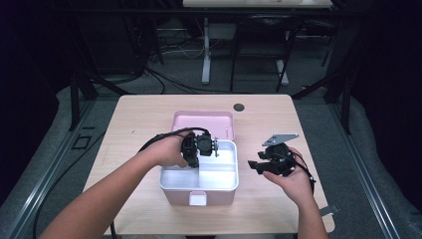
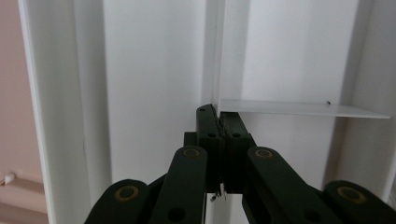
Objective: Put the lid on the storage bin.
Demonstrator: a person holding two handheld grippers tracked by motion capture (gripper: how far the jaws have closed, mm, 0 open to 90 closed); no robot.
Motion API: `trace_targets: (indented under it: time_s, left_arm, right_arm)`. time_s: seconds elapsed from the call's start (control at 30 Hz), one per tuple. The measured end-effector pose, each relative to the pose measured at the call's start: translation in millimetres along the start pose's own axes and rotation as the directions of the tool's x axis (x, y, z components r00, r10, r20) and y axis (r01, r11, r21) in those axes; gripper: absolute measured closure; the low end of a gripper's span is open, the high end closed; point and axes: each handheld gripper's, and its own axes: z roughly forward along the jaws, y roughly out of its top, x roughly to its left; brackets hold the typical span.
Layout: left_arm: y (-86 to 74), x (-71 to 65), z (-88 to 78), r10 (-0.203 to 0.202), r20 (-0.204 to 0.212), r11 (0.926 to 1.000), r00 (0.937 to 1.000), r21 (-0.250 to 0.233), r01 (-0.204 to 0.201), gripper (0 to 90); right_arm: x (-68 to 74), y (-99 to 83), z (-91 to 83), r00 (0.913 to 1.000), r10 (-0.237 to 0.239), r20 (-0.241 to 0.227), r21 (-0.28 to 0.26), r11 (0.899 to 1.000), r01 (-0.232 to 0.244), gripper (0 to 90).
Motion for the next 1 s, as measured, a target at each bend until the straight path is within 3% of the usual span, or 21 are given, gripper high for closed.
trace_targets:
  time_s: [0.37, 0.73, 0.93, 1.0]
  left_arm:
    - [-1.0, 0.9, 9.3, -0.018, 0.011, 0.9998, 0.9998, -0.004, 0.018, 88.1]
    - [0.9, 0.6, 14.3, -0.005, 0.008, 0.9999, 0.9999, 0.009, 0.005, 87.5]
    - [2.9, -1.0, 15.6, -0.017, 0.001, 0.9996, 0.9999, 0.023, 0.017, 87.0]
    - [4.1, -3.1, 15.8, -0.001, -0.016, 0.9996, 0.9999, 0.029, 0.002, 86.8]
  right_arm:
    - [-1.5, -0.6, 2.0, 1.0000, 0.007, 0.000, 0.012, 1.000, -0.007, 47.6]
    - [-2.5, -1.7, 6.8, 0.9998, 0.021, 0.003, 0.017, 1.000, -0.021, 46.9]
    - [-2.0, -1.8, 9.2, 0.9995, 0.030, -0.001, 0.020, 0.999, -0.030, 46.8]
    - [-1.9, -1.6, 9.5, 0.9995, 0.031, 0.001, 0.020, 0.999, -0.031, 46.8]
